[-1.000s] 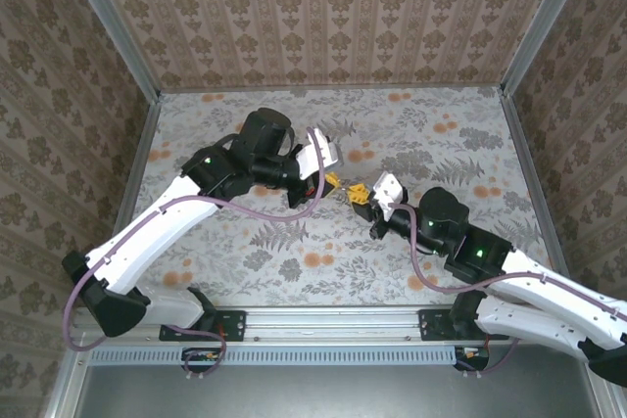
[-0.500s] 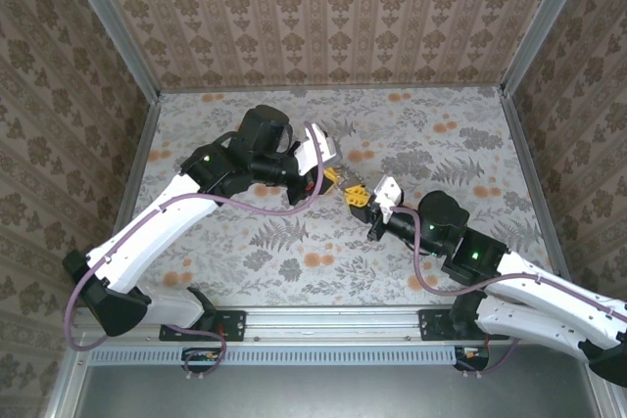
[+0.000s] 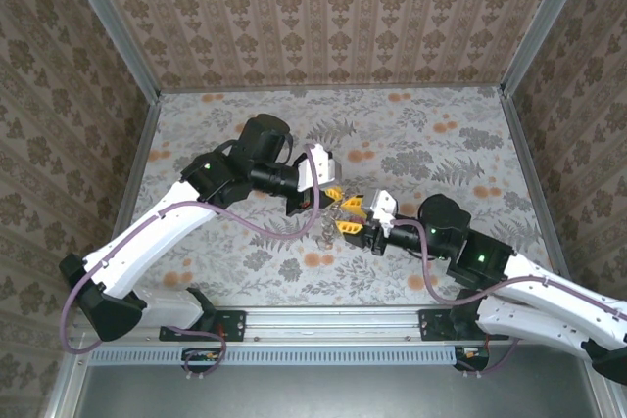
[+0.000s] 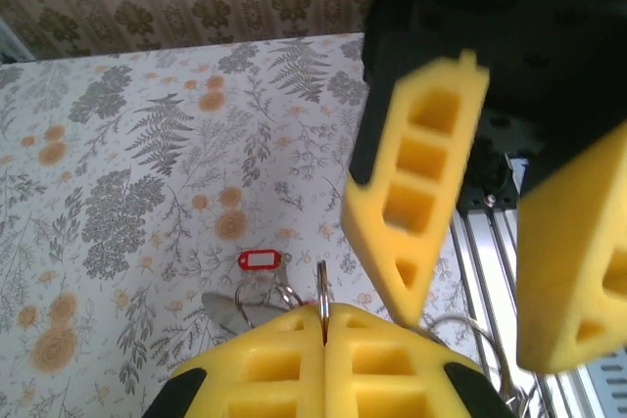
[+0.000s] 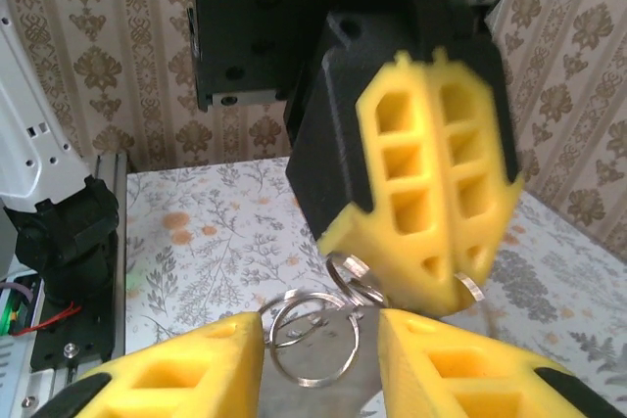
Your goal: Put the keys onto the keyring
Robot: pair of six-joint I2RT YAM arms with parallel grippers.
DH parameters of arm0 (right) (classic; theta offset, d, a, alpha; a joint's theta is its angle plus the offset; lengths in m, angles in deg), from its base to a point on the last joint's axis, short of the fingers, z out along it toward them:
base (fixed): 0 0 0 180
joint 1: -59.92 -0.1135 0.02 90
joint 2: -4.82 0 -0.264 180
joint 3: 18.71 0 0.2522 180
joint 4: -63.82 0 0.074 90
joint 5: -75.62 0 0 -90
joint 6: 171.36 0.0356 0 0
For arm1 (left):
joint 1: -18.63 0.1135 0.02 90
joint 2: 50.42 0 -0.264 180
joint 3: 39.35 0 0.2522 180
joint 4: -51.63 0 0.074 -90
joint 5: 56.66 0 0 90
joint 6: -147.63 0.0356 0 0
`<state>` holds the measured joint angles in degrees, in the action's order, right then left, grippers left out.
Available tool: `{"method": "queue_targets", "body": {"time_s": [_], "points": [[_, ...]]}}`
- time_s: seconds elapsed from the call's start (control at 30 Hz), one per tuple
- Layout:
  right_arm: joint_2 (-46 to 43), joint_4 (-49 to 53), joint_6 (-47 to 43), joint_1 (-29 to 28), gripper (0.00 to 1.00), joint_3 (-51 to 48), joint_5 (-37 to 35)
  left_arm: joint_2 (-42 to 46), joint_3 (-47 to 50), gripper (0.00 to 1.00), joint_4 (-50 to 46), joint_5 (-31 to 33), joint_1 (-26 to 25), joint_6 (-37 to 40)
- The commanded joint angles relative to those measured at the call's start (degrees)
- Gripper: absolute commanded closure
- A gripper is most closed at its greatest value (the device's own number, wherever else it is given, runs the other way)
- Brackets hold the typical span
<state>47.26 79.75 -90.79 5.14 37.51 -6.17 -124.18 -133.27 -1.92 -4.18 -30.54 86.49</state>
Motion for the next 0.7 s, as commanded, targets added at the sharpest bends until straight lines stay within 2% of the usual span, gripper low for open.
{"method": "queue_targets", "body": {"time_s": [0.0, 0.27, 0.67], "points": [[-2.1, 8.1, -4.0, 0.2, 0.64, 5.5, 0.1, 1.4, -2.7, 1.0, -3.0, -1.4, -0.2, 4.8], [1.3, 15.1, -7.8, 0.3, 0.66, 10.6, -3.6, 2.5, -2.7, 1.0, -5.3, -0.6, -0.9, 6.5], [4.9, 14.2, -9.0, 0.3, 0.71, 11.5, -3.4, 2.9, -3.1, 1.0, -6.8, -0.1, -1.8, 7.2]]}}
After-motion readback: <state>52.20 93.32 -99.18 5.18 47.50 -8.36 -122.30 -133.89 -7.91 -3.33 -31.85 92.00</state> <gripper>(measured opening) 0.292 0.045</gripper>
